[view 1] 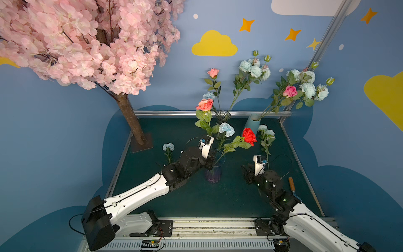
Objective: Pick out blue flowers from the vase
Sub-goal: Pick up the flower from the vase.
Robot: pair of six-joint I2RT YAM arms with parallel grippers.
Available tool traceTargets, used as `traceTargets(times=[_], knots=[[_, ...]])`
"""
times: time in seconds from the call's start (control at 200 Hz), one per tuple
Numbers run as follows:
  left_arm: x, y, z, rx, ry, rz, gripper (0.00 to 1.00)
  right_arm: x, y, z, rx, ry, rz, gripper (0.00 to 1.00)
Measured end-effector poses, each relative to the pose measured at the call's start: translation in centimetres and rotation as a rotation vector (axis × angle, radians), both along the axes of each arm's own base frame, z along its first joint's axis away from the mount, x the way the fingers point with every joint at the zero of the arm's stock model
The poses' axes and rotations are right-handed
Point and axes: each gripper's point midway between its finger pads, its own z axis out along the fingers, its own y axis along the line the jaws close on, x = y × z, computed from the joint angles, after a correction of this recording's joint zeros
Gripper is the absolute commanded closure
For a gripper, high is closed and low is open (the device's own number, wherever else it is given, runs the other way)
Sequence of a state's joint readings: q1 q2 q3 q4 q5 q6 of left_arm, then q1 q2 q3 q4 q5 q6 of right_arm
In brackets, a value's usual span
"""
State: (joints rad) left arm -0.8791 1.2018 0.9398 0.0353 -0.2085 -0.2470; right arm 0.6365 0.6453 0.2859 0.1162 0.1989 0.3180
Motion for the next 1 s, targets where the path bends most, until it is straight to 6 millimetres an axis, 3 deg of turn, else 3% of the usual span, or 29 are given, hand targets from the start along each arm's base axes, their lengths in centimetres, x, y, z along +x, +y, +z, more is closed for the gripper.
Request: traceTargets(times=[0.165,0.335,0.661,1.001], knots=[[0.6,-1.1,-1.1,0.05,0.037,-0.011,0.73,0.0,0.0,0.0,0.0,0.001,0.0,0.5],[1.2,-1.7,-2.7,0.124,0.073,0.015,0.72,0.0,0.0,0.0,0.0,0.001,0.001,0.5],[2.4,-2.0,-5.1,0.26,0.108,0.092,0.8,0.0,-0.1,-0.2,0.001,0.002,-0.003,0.51],[3.1,-2.3,-5.6,0.333,0.115,0.138,0.87,-0.1,-0.2,0.1,0.011,-0.011,-0.001,0.51]])
